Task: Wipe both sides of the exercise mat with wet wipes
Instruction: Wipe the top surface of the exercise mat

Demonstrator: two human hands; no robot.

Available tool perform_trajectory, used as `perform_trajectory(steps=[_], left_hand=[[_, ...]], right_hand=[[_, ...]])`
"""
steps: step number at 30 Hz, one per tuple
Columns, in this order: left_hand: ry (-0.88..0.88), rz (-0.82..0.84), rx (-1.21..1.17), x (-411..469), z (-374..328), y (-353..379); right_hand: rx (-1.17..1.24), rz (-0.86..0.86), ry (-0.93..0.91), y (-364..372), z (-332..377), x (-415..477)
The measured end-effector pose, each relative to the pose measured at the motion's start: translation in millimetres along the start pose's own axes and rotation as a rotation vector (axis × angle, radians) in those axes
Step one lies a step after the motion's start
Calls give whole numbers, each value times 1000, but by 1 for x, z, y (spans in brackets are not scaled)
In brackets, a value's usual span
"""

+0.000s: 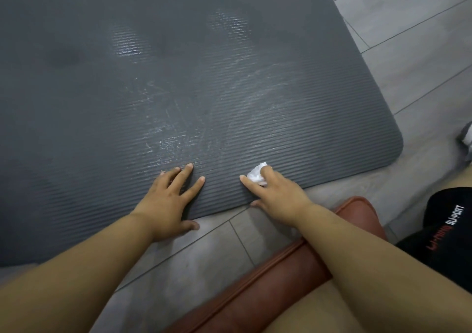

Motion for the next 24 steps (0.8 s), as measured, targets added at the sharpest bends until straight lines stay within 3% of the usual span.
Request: perform_trajectory(steps=[4, 8, 12, 17, 24], left_hand=[[29, 47, 101, -8, 1, 2], [92, 137, 178, -20, 15, -13], [68, 166, 99, -26, 24, -54], [-4, 51, 198, -43, 44, -133], [-27, -88, 458, -86, 66, -247]], right_hand=[[-277, -230, -231, -12, 15, 1], [-329, -325, -238, -37, 19, 3], [-280, -358, -129, -71, 11, 4], [-202, -491, -38, -136, 13, 4], [-87, -681, -88, -214, 45, -4]])
Point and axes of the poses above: each hand's wrist, its own x-axis towards the middle knuckle, its own y-axis out of the palm, z = x × y, the point moved 9 cm from there along x, towards the middle knuckle, and after that the axes turned 7 degrees about -z, right-handed, at the moved point
